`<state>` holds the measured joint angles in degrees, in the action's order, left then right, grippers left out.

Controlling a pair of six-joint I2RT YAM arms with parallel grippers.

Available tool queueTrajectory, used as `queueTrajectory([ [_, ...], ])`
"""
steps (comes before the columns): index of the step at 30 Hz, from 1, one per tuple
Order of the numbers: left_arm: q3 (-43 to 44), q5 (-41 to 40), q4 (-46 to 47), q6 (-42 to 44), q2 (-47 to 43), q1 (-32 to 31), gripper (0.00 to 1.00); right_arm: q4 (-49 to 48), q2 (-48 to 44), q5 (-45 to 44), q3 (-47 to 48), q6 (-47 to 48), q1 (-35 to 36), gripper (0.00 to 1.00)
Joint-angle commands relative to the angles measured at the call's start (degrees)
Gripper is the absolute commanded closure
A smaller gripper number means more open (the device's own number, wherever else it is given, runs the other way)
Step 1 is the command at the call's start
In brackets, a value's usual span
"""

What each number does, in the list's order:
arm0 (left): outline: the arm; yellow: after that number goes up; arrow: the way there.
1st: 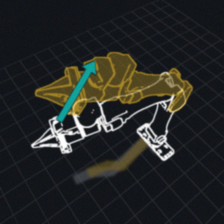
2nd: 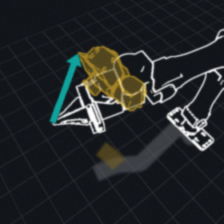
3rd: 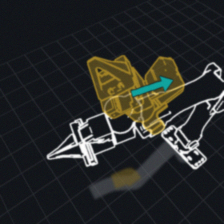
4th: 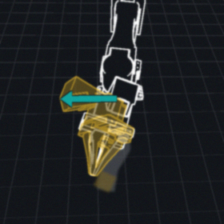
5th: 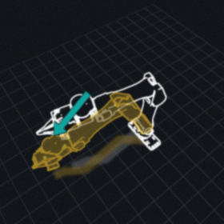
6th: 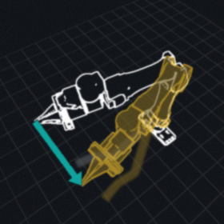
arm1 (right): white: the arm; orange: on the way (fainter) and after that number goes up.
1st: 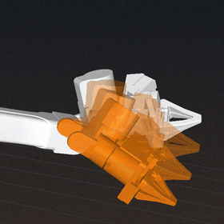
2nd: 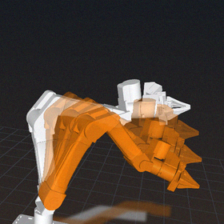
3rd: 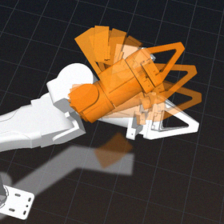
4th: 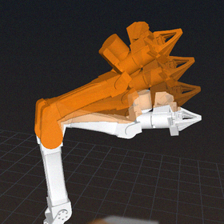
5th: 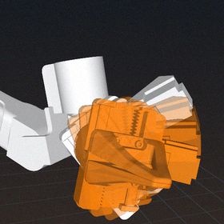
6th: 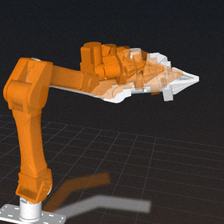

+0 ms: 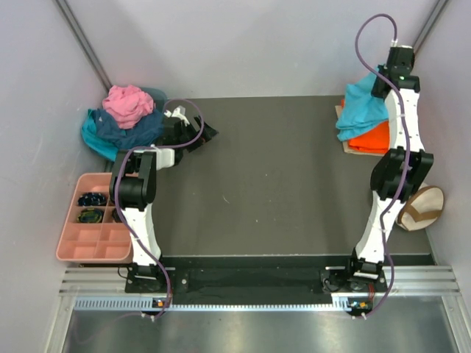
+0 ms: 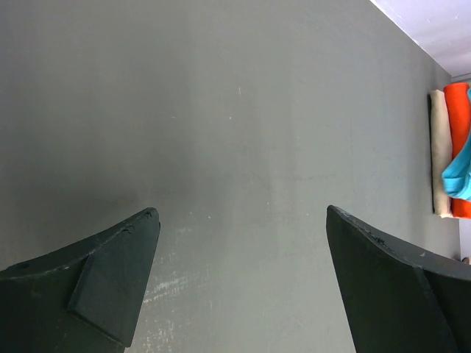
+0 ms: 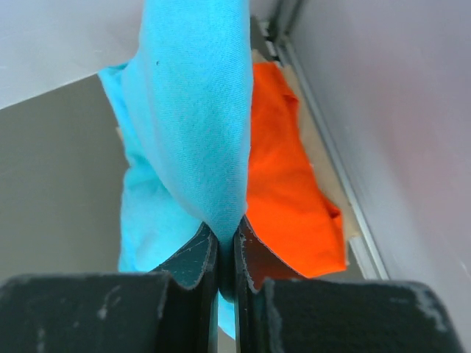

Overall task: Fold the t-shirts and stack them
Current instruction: Neatly place the folded tshirt to the corner

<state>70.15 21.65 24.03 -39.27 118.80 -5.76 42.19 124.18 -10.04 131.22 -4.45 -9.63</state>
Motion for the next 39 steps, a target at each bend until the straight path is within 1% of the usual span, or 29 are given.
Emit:
queueTrajectory([
  [1, 0.42, 1.03, 3.21, 0.33, 0.9, 0.22, 0.01, -3.43, 0.27, -0.86, -1.49, 1.19, -4.25, 1.0],
  [7, 0.51, 0.85, 2.86, 0.51, 1.25, 0.22, 0.01, -3.87, 3.17, -0.42, -3.16, 2.42, -6.37, 1.0],
  [18, 1.3, 1.03, 2.34, 0.51, 1.78, 0.22, 0.01, -3.7, 8.71, -9.02, -4.04, 4.18, -6.46, 0.99],
  [20, 1.31, 1.2, 2.34, 0.51, 1.87, 0.22, 0.01, -3.52, 8.89, -10.87, -3.95, 4.18, -6.46, 0.87],
  [21, 1.31, 1.2, 2.25, 0.51, 1.96, 0.22, 0.01, -3.44, 9.06, -11.48, -3.87, 4.18, -6.46, 0.74],
  [23, 1.31, 1.29, 2.25, 0.51, 1.96, 0.22, 0.01, -3.43, 8.8, -13.77, -3.86, 4.01, -6.46, 0.62],
  [24, 1.22, 1.29, 2.25, 0.51, 1.96, 0.14, 0.01, -3.52, 8.71, -14.38, -3.95, 3.83, -6.46, 0.48],
  [26, 1.13, 1.2, 2.16, 0.59, 1.96, 0.22, 0.01, -4.13, 7.4, -15.79, -4.74, 2.96, -6.46, 0.38],
  [27, 1.04, 1.03, 2.16, 0.68, 1.96, 0.22, 0.01, -4.66, 6.87, -15.88, -5.27, 2.61, -6.46, 0.31],
  [29, 0.87, 0.76, 1.72, 1.03, 1.78, 0.22, 0.01, -5.89, 4.16, -15.36, -7.29, 0.86, -6.37, 0.26],
  [30, 0.95, 0.24, 1.29, 1.21, 1.7, 0.22, 0.01, -6.24, 2.92, -14.31, -7.99, 0.06, -6.37, 0.18],
  [31, 0.95, -0.2, 0.85, 1.47, 1.35, 0.22, 0.01, -6.68, 1.69, -9.86, -9.65, -1.86, -6.46, 0.15],
  [32, 0.95, -0.38, 0.15, 1.65, 1.08, 0.22, 0.01, -8.17, -1.71, -6.86, -10.97, -2.84, -6.46, 0.11],
  [33, 0.95, -1.16, -0.3, 1.91, 0.91, 0.22, 0.01, -9.23, -3.66, -4.22, -12.64, -4.07, -6.37, 0.04],
  [34, 0.95, -1.78, -0.91, 2.17, 0.21, 0.14, 0.01, -11.15, -5.86, 1.29, -17.09, -5.99, -6.28, 0.01],
  [35, 0.95, -2.13, -1.61, 2.44, -0.23, 0.22, 0.01, -14.74, -10.75, 3.08, -19.66, -7.06, -5.93, 0.01],
  [36, 0.87, -2.66, -3.01, 2.7, -1.2, 0.22, 0.01, -17.03, -13.06, 4.75, -22.21, -7.85, -5.58, 0.01],
  [37, 0.78, -3.62, -3.63, 3.31, -1.9, 0.14, 0.01, -18.62, -15.78, 7.55, -26.93, -9.25, -5.14, 0.01],
  [38, 0.6, -4.24, -4.08, 3.49, -2.6, 0.13, 0.01, -20.03, -17.99, 8.37, -29.07, -9.87, -4.01, 0.01],
  [39, -0.01, -4.59, -4.95, 3.76, -4.09, 0.13, 0.01, -22.05, -22.36, 8.81, -31.0, -10.31, -3.39, 0.01],
])
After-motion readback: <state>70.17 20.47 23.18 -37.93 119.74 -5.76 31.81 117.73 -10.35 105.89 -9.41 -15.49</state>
